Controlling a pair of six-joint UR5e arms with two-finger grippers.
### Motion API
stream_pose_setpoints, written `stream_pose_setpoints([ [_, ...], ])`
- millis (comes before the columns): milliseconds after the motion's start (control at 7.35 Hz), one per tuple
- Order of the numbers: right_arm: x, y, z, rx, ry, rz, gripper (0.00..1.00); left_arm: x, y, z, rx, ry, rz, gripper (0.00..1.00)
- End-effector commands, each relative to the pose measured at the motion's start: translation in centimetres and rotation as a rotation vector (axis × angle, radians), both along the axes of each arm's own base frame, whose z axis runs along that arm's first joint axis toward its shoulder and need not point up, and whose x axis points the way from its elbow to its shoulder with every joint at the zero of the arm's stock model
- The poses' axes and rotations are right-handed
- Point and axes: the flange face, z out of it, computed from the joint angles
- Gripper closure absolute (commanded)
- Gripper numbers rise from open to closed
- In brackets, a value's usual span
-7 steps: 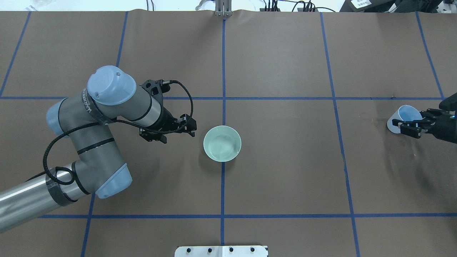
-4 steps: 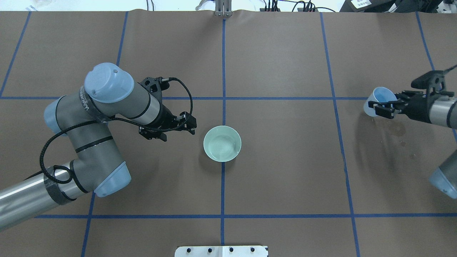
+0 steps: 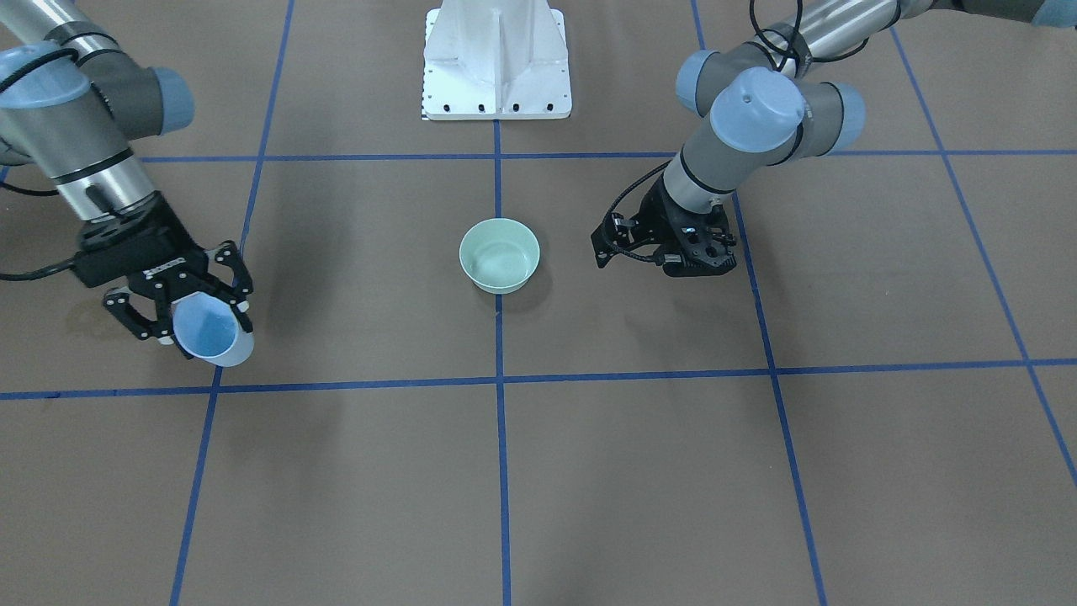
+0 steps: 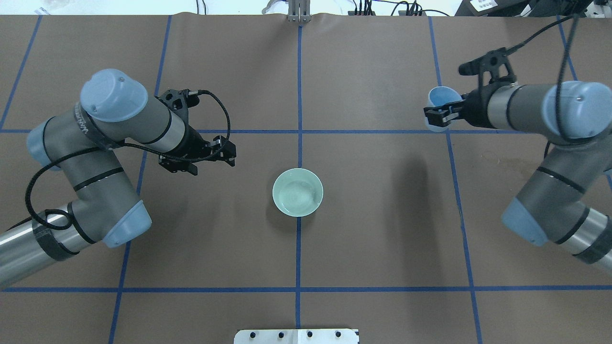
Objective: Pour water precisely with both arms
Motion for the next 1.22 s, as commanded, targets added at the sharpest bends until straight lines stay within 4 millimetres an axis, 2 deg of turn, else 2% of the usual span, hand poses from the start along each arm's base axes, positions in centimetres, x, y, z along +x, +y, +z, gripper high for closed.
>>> stream_pose_setpoints([
  [0,-9.2,4.7,-10.4,0.007,0.161,-0.014,0.63,-4.7,-2.0,4.0,0.007,-0.017,0.027,0.0],
  [136,-11.8,6.4,-12.7,0.012,0.202,-0.032,0.63,-6.6,-2.7,5.5,0.024,-0.025,0.04,0.0],
  [272,-14.5,9.4,-12.4,0.034,0.232,-0.082,0.63,-7.5,-2.9,6.5,0.03,-0.035,0.043,0.0],
  [408,-16.3,10.9,-13.2,0.113,0.336,-0.1,0.63,-8.1,-3.1,7.5,0.039,-0.045,0.047,0.0],
  [544,-17.3,11.6,-15.2,0.173,0.433,-0.132,0.63,-8.8,-3.3,8.2,0.048,-0.054,0.047,0.0],
  [816,-18.9,12.6,-18.0,0.187,0.532,-0.179,0.64,-9.1,-3.5,8.7,0.044,-0.059,0.042,0.0],
  [1088,-20.3,12.9,-17.7,0.237,0.636,-0.22,0.65,-9.1,-3.5,8.7,0.042,-0.06,0.042,0.0],
])
